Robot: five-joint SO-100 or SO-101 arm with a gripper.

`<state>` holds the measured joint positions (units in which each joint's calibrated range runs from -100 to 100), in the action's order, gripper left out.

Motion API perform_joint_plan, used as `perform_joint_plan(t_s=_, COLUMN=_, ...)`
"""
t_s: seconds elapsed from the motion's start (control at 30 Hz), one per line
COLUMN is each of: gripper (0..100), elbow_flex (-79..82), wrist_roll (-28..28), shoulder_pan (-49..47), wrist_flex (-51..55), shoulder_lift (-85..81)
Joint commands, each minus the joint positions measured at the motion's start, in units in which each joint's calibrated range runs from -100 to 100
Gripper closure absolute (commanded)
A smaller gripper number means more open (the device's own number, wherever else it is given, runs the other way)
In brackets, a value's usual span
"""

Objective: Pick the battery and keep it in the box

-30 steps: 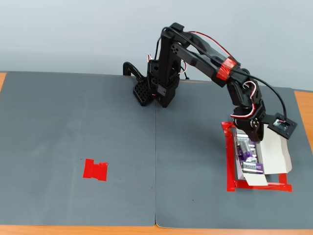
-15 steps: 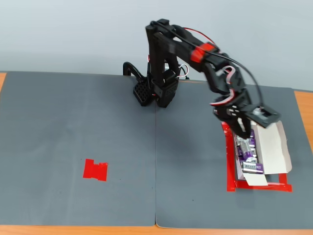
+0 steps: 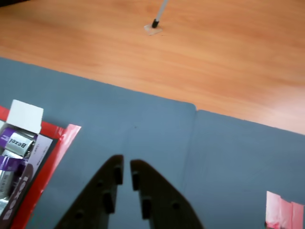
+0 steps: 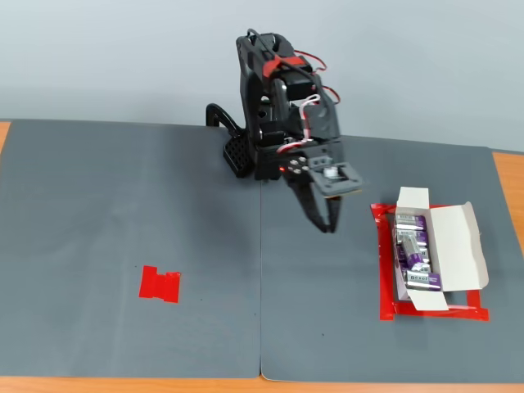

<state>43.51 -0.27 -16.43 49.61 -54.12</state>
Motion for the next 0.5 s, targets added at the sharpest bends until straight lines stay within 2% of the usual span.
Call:
perform_joint_plan(t_s=0.0, gripper=98, elbow_flex=4.75, wrist_roll=0.14, shoulder_pan=3.86, wrist_flex=-0.48, shoulder_lift=-6.71)
perform_joint_plan(t_s=0.47, gripper=98, elbow_flex=31.70, wrist_roll=0.09, shoulder_pan=12.44, wrist_flex=-0.48, shoulder_lift=-32.99)
